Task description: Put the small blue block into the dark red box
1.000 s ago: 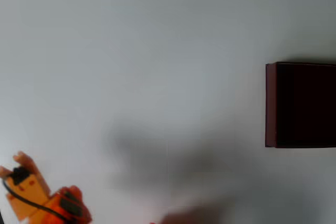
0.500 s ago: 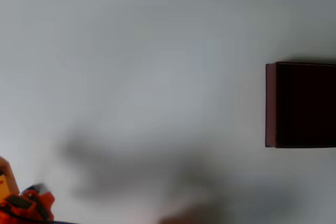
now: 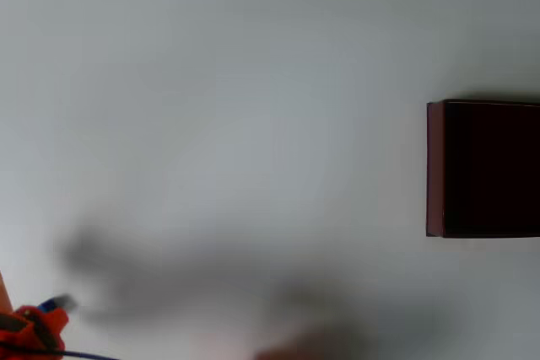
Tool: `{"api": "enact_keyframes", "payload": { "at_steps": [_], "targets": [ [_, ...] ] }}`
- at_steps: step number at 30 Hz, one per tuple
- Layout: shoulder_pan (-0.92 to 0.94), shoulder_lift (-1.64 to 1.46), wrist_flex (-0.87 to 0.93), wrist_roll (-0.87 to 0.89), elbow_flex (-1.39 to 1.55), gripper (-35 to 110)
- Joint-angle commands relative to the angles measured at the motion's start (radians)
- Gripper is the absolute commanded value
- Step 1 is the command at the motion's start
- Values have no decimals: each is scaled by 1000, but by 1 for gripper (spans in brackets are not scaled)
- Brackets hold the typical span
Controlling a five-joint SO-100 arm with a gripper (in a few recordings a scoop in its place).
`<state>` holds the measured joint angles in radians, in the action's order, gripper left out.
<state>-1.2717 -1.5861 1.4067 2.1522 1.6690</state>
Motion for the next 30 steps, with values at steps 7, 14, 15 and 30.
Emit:
{"api": "enact_keyframes", "payload": {
  "at_steps": [7, 14, 15, 30],
  "targets": [
    [-21, 40, -60, -26, -35, 20],
    [-14, 67, -91, -80, -35, 20],
    [-11, 67, -92, -87, -35, 20],
    [15, 25, -245, -138, 123, 21]
  ]
}}
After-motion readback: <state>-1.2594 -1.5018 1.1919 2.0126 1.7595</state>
